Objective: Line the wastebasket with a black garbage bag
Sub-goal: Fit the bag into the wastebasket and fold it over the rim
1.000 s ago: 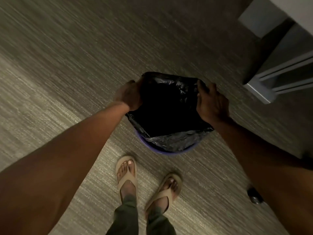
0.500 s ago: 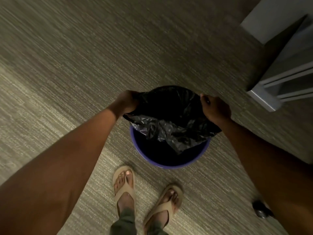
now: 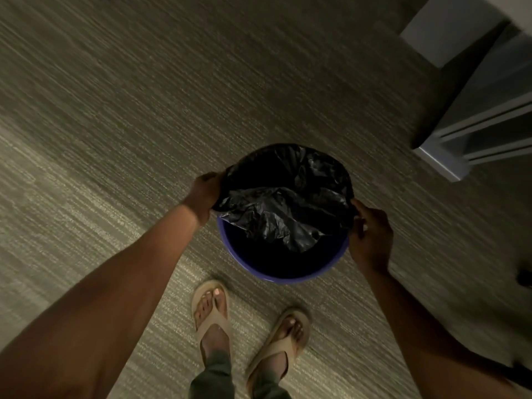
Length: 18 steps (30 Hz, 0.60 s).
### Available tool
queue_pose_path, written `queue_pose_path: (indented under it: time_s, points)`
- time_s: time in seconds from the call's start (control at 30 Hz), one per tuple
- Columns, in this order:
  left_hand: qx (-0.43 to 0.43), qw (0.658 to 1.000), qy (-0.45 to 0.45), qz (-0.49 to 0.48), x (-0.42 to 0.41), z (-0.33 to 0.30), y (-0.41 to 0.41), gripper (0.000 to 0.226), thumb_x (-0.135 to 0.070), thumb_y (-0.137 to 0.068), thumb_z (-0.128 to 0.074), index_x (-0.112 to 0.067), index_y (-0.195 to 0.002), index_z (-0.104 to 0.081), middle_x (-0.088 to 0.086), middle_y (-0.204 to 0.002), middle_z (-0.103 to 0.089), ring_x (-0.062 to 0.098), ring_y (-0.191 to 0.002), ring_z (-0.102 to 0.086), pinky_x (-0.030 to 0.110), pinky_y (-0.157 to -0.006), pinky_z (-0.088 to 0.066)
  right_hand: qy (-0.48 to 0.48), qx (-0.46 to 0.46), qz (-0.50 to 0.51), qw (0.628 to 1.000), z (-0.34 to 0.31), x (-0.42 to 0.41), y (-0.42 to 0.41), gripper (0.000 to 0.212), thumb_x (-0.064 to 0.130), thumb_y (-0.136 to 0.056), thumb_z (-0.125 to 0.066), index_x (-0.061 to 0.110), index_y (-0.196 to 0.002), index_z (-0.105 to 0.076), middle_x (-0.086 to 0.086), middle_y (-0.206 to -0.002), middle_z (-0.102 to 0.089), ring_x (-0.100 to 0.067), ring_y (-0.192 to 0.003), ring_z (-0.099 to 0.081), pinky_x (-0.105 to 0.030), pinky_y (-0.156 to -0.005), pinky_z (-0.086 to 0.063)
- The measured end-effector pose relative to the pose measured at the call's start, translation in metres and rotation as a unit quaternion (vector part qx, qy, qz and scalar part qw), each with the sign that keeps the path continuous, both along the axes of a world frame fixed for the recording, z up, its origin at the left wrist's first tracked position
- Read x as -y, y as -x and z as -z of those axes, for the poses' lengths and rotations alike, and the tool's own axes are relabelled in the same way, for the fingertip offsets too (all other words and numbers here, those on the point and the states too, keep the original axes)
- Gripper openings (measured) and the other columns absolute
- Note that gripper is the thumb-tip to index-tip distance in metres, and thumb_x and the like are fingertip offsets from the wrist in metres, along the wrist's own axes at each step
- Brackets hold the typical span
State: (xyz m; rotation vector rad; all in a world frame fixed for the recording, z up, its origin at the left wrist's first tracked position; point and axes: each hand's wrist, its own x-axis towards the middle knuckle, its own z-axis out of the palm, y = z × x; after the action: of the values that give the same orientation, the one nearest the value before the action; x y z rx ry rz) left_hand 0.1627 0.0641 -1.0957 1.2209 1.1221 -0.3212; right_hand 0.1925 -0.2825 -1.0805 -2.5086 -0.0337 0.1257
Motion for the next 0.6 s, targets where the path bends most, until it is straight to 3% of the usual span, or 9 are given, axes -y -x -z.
queue_pose_path:
  time_s: [0.13, 0.17, 0.23, 0.3, 0.37, 0.4, 0.43, 0.5, 0.6]
  points:
    - [0.007, 0.998, -0.064, -0.021, -0.001, 0.001, -0.019, 0.026, 0.000, -0.095, -0.063, -0.007, -0.071, -0.066, -0.005, -0.053, -0.071, 0.013, -0.056, -0.067, 0.019, -0.050, -0.052, -0.002, -0.069, 0.066, 0.995, -0.003, 0.008, -0.017, 0.044, -0.009, -0.094, -0.049, 0.007, -0.130, -0.070, -0.027, -0.115, -0.067, -0.042, -0.103, -0.064, -0.038, -0.084, -0.047]
    - [0.005, 0.997, -0.063, -0.041, -0.002, 0.002, -0.022, 0.027, 0.001, -0.093, -0.064, -0.008, -0.067, -0.065, -0.006, -0.052, -0.069, 0.013, -0.056, -0.065, 0.020, -0.053, -0.052, 0.002, -0.093, 0.078, 0.993, -0.003, 0.012, -0.017, 0.042, -0.007, -0.095, -0.049, 0.007, -0.128, -0.071, -0.027, -0.119, -0.067, -0.043, -0.107, -0.064, -0.040, -0.088, -0.047]
    - [-0.019, 0.998, -0.043, -0.030, -0.004, 0.003, -0.022, 0.015, -0.008, -0.094, -0.066, -0.004, -0.080, -0.072, -0.001, -0.067, -0.073, 0.019, -0.065, -0.067, 0.023, -0.061, -0.054, 0.020, -0.142, 0.080, 0.986, -0.003, 0.023, -0.011, 0.039, -0.004, -0.096, -0.050, 0.007, -0.128, -0.071, -0.027, -0.122, -0.067, -0.044, -0.111, -0.063, -0.039, -0.088, -0.047]
    - [-0.049, 0.999, -0.011, 0.017, -0.006, 0.005, -0.014, 0.020, -0.022, -0.099, -0.065, -0.004, -0.099, -0.074, 0.002, -0.076, -0.076, 0.020, -0.069, -0.073, 0.020, -0.052, -0.054, 0.049, -0.181, 0.044, 0.981, -0.001, 0.034, 0.004, 0.042, -0.005, -0.097, -0.051, 0.008, -0.133, -0.068, -0.028, -0.121, -0.065, -0.045, -0.107, -0.063, -0.035, -0.082, -0.043]
    - [-0.067, 0.997, 0.016, 0.019, -0.007, 0.007, -0.006, 0.027, -0.030, -0.104, -0.061, -0.007, -0.096, -0.072, 0.005, -0.079, -0.077, 0.018, -0.064, -0.075, 0.023, -0.048, -0.055, 0.062, -0.209, 0.011, 0.976, 0.004, 0.042, 0.020, 0.047, -0.007, -0.097, -0.053, 0.009, -0.140, -0.061, -0.029, -0.118, -0.062, -0.046, -0.099, -0.062, -0.035, -0.077, -0.041]
    - [-0.071, 0.997, 0.016, 0.014, -0.007, 0.007, -0.003, 0.030, -0.032, -0.107, -0.057, -0.007, -0.101, -0.072, 0.009, -0.089, -0.077, 0.021, -0.072, -0.075, 0.028, -0.056, -0.058, 0.062, -0.229, 0.002, 0.971, 0.006, 0.044, 0.028, 0.049, -0.007, -0.097, -0.053, 0.008, -0.143, -0.058, -0.029, -0.117, -0.061, -0.045, -0.096, -0.061, -0.036, -0.075, -0.040]
    - [-0.062, 0.998, -0.010, 0.015, -0.006, 0.010, 0.000, 0.031, -0.032, -0.109, -0.053, -0.006, -0.111, -0.070, 0.015, -0.104, -0.075, 0.026, -0.086, -0.074, 0.036, -0.068, -0.060, 0.049, -0.254, 0.003, 0.966, 0.009, 0.045, 0.034, 0.051, -0.008, -0.098, -0.052, 0.008, -0.146, -0.055, -0.030, -0.118, -0.060, -0.044, -0.095, -0.060, -0.036, -0.074, -0.039]
    - [-0.028, 0.981, -0.180, 0.062, -0.005, 0.014, 0.009, 0.036, -0.027, -0.109, -0.051, -0.004, -0.134, -0.062, 0.024, -0.129, -0.065, 0.036, -0.111, -0.067, 0.046, -0.093, -0.056, 0.005, -0.278, 0.022, 0.960, 0.015, 0.045, 0.042, 0.049, -0.004, -0.100, -0.051, 0.009, -0.148, -0.053, -0.029, -0.125, -0.060, -0.042, -0.100, -0.061, -0.040, -0.076, -0.045]
    - [0.125, 0.872, -0.450, 0.145, 0.009, -0.008, 0.028, 0.038, -0.031, -0.106, -0.054, -0.013, -0.138, -0.062, 0.020, -0.130, -0.059, 0.033, -0.116, -0.061, 0.038, -0.094, -0.051, -0.120, -0.302, 0.166, 0.931, 0.009, 0.036, 0.040, 0.039, 0.020, -0.107, -0.049, 0.020, -0.146, -0.053, -0.015, -0.140, -0.059, -0.036, -0.116, -0.062, -0.051, -0.091, -0.056]
